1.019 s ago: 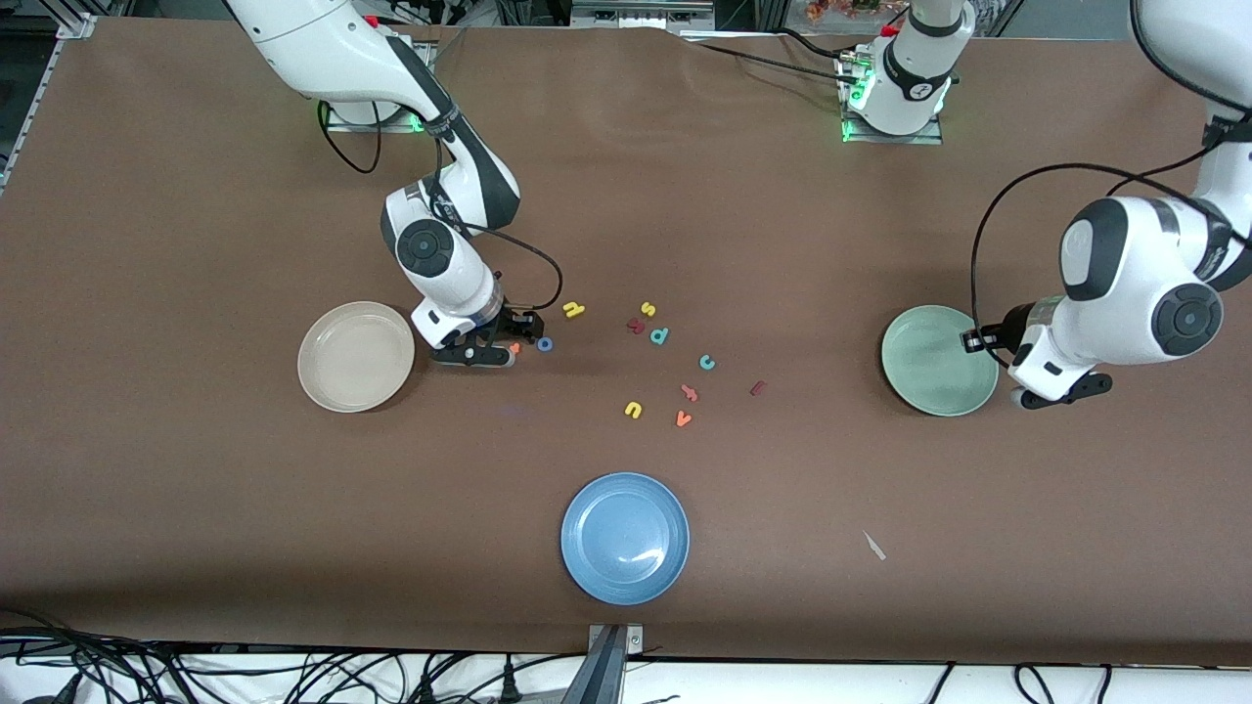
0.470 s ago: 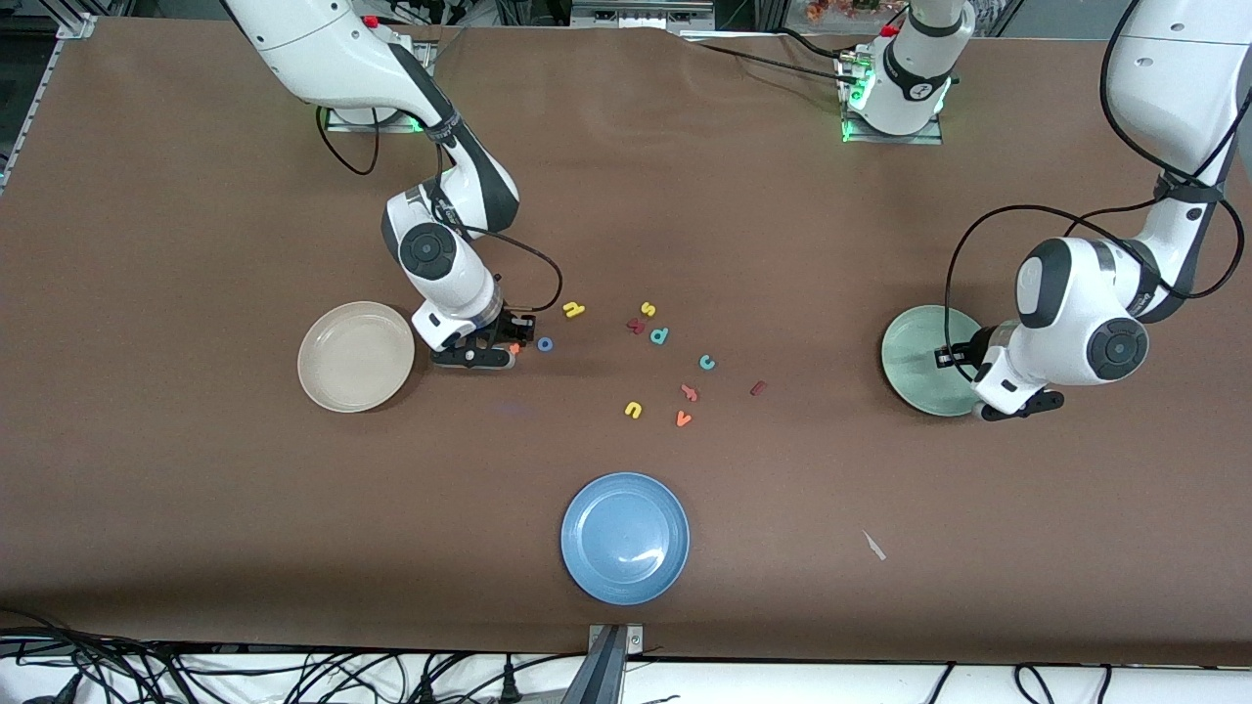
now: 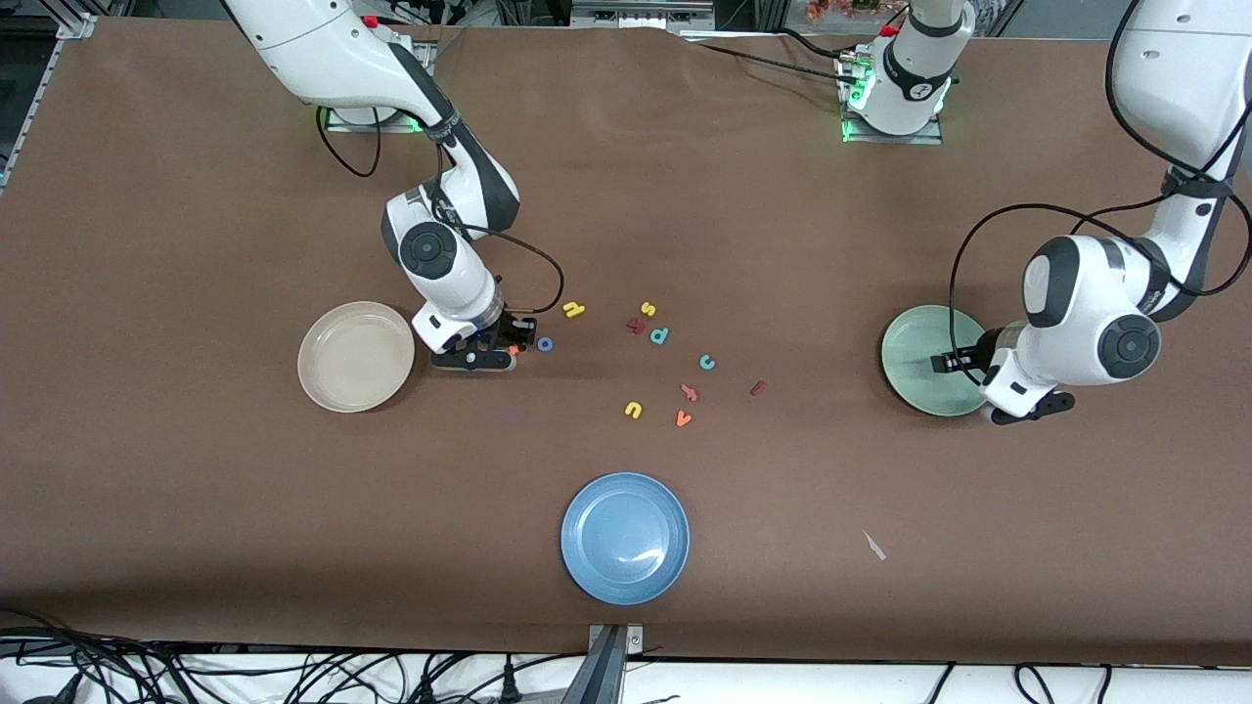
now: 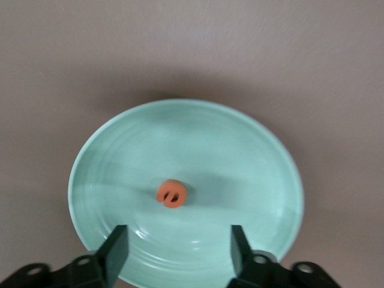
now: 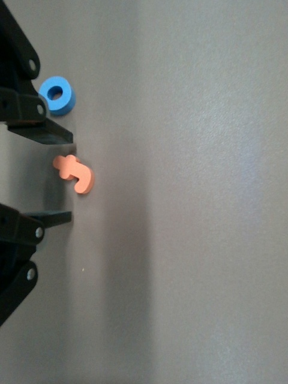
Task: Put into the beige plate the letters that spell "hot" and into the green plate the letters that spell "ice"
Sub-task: 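Grasp the orange f with the right gripper while the left gripper returns, then place the orange f on the beige plate while the left gripper grasps cyan letter, then carry the cyan letter to the green plate while the right gripper grasps blue ring, then drop the blue ring on the beige plate while the left gripper returns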
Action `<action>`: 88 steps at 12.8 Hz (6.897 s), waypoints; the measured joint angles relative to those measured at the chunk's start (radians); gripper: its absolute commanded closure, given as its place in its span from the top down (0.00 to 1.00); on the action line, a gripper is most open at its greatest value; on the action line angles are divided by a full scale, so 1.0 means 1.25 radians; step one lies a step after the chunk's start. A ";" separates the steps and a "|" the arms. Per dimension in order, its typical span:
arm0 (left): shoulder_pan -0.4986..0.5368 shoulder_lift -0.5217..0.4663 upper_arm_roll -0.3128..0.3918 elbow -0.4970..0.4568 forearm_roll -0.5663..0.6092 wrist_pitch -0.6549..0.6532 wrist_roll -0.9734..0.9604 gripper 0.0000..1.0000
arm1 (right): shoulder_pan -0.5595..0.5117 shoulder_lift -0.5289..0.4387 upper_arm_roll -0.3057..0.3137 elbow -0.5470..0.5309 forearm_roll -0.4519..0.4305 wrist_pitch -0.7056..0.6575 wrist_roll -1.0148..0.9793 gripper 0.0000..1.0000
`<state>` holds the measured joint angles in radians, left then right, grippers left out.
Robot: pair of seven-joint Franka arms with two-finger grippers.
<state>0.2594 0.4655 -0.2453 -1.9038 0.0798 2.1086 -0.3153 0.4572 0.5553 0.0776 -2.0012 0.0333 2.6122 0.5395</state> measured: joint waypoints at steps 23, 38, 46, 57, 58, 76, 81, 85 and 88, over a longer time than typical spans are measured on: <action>-0.345 0.204 -0.144 0.181 0.032 0.133 -1.028 0.86 | -0.063 -0.067 -0.014 0.024 -0.026 -0.127 -0.090 0.00; -0.372 0.261 -0.139 0.192 0.053 0.180 -1.046 0.36 | -0.279 -0.194 -0.008 -0.050 -0.025 -0.285 -0.412 0.40; -0.372 0.261 -0.135 0.195 0.056 0.193 -1.045 0.00 | -0.071 -0.134 0.011 -0.041 -0.022 -0.138 -0.015 0.41; -0.051 0.079 -0.301 0.231 0.062 -0.245 -0.680 0.00 | 0.069 0.020 0.011 0.105 -0.024 -0.044 0.231 0.47; -0.001 0.071 -0.316 0.230 0.062 -0.283 -0.615 0.00 | 0.070 0.026 0.011 0.105 -0.025 -0.036 0.231 0.47; 0.298 0.091 -0.338 -0.026 0.187 -0.005 -0.209 1.00 | 0.072 0.040 0.007 0.048 -0.058 0.023 0.231 0.22; 0.294 0.064 -0.462 0.006 0.187 -0.009 -0.261 1.00 | 0.072 0.039 0.007 0.047 -0.062 0.024 0.230 0.14; 0.230 0.054 -0.552 0.013 0.187 -0.012 -0.390 1.00 | 0.016 -0.030 -0.002 0.003 -0.064 0.013 0.139 0.14; 0.124 0.077 -0.535 0.060 0.189 -0.009 -0.411 1.00 | -0.090 -0.132 0.001 -0.051 -0.064 -0.077 -0.019 0.14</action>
<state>0.4147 0.5612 -0.9144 -1.8295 0.3167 2.0971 -0.8294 0.3441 0.3901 0.0793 -2.0649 -0.0469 2.5161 0.5152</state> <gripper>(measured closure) 0.000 0.722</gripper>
